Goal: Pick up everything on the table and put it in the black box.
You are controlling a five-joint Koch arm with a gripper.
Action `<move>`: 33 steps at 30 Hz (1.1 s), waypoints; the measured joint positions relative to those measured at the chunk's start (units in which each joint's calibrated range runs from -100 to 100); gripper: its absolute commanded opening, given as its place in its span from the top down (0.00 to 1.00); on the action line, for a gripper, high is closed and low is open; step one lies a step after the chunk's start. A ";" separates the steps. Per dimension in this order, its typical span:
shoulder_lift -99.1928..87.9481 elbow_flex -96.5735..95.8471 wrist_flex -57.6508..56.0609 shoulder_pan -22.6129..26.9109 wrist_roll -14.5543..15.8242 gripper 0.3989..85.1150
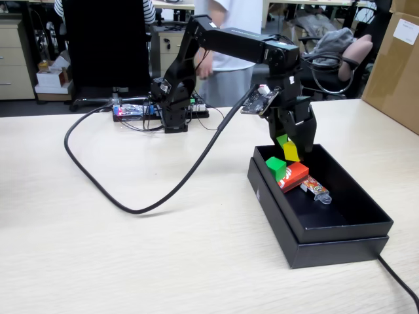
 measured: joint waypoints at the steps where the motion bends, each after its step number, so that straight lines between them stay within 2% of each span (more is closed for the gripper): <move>1: 0.13 0.00 0.00 0.00 0.00 0.84; 4: 0.13 0.00 0.00 0.00 0.10 0.82; 5: 0.13 0.00 0.00 0.00 0.10 0.70; 7: 0.13 -1.46 0.00 -0.10 0.10 0.60; 16: -2.79 -4.93 1.48 -0.10 0.05 0.57; 26: -22.29 -4.93 1.48 -0.83 0.20 0.57; 29: -26.22 -5.11 1.48 -3.32 -0.10 0.52; 33: -28.25 -12.42 1.64 -8.84 -2.10 0.51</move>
